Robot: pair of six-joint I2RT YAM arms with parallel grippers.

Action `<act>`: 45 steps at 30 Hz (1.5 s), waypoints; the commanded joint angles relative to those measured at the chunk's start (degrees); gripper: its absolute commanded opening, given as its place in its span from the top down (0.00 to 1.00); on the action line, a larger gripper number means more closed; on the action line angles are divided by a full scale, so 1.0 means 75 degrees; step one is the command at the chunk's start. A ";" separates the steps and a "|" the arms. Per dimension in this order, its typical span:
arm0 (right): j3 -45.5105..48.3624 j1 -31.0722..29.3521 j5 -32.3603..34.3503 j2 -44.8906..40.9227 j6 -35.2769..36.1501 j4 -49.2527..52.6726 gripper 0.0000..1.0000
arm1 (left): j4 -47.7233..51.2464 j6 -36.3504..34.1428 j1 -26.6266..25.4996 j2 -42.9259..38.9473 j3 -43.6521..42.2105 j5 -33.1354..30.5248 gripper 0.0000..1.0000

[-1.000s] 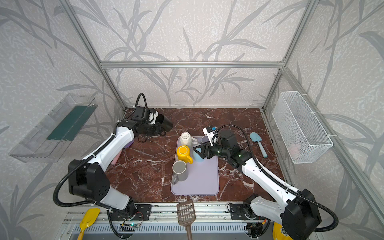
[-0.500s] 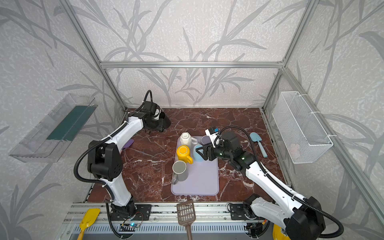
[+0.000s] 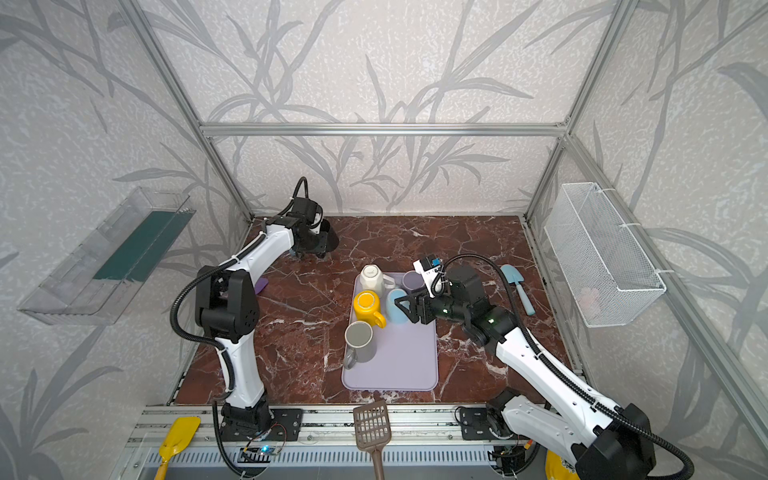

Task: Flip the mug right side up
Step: 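Lower the black mug mouth-up onto the table beside the blue flowered mug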

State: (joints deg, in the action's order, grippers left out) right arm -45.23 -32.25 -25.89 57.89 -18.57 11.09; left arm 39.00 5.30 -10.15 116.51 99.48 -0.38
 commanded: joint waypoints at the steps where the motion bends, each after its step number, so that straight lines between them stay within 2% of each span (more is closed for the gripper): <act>1: 0.0078 0.0031 0.0053 -0.0136 0.0085 0.0091 0.32 | -0.0169 -0.0270 0.0017 0.0064 0.0440 -0.0305 1.00; 8: 0.0099 0.0024 0.0077 -0.0183 0.0079 0.0126 0.32 | -0.0186 -0.0382 0.0005 0.0392 0.0620 -0.0611 1.00; 22: 0.0171 0.0024 0.0169 -0.0160 0.0040 0.0059 0.32 | 0.0346 -0.0531 -0.0050 0.1098 0.1434 -0.0698 1.00; 45: 0.0251 0.0030 0.0226 -0.0171 0.0038 0.0009 0.32 | 0.1125 -0.0396 -0.0059 0.1698 0.2143 -0.0879 1.00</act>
State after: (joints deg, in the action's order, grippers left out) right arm -43.92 -32.25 -24.47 57.65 -18.57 11.86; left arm 46.94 2.52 -10.39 128.75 111.85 -5.93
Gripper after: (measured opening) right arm 0.681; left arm 0.175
